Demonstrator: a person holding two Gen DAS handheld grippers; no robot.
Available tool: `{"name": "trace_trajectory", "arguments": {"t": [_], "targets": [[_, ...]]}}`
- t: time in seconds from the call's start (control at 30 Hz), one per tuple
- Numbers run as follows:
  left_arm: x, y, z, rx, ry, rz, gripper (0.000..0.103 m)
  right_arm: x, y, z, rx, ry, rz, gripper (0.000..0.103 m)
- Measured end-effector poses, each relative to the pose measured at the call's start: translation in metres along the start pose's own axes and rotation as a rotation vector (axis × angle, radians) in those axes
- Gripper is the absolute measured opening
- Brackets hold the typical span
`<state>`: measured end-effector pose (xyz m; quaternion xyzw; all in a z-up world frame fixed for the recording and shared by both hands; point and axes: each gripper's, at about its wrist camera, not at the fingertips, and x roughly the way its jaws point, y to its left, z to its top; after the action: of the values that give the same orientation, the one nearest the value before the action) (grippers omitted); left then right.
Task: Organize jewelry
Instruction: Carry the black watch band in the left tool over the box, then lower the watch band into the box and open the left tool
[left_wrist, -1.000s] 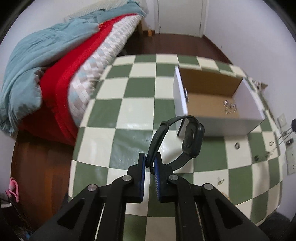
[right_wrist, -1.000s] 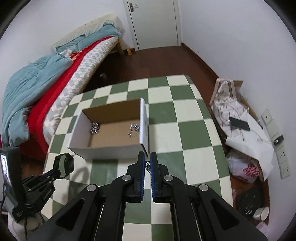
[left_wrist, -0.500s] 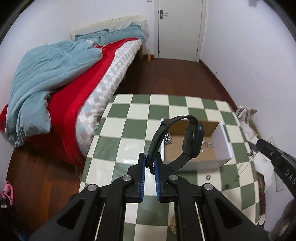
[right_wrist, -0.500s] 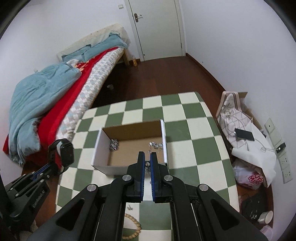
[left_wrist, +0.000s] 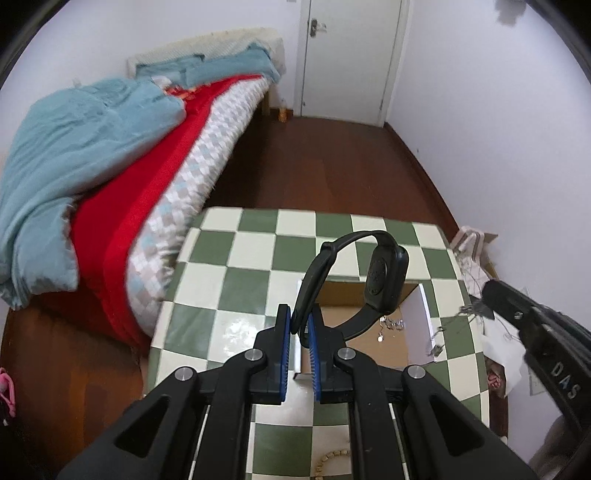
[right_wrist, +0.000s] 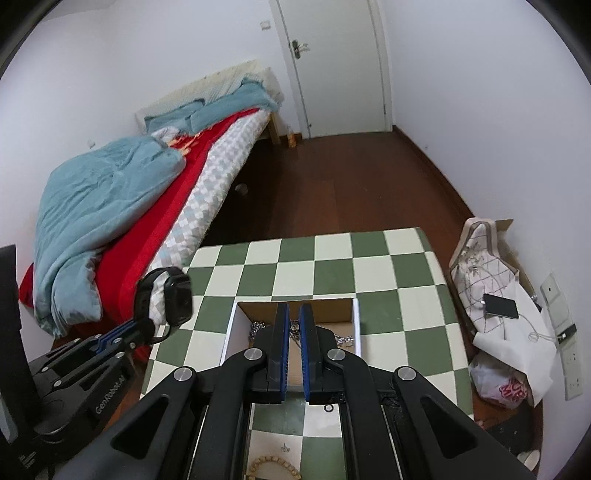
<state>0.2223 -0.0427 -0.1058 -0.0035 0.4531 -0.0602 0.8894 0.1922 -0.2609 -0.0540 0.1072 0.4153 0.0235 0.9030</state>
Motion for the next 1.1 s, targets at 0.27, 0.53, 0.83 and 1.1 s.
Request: {"name": "trace_trajectory", "arguments": {"t": [0.27, 0.53, 0.83, 1.1], "targets": [[0.069, -0.013, -0.006, 0.008, 0.190, -0.067, 0.007, 0.071, -0.014, -0.010, 0.041, 0.154, 0.018, 0.006], [0.120, -0.022, -0.012, -0.016, 0.349, -0.154, 0.013, 0.119, -0.040, -0.031, 0.081, 0.257, 0.014, 0.006], [0.114, -0.012, -0.002, -0.055, 0.301, -0.137, 0.068, 0.143, -0.050, -0.036, 0.131, 0.381, 0.063, 0.010], [0.095, 0.011, 0.009, -0.056, 0.205, 0.013, 0.100, 0.133, -0.046, -0.031, 0.103, 0.382, -0.014, 0.070]]}}
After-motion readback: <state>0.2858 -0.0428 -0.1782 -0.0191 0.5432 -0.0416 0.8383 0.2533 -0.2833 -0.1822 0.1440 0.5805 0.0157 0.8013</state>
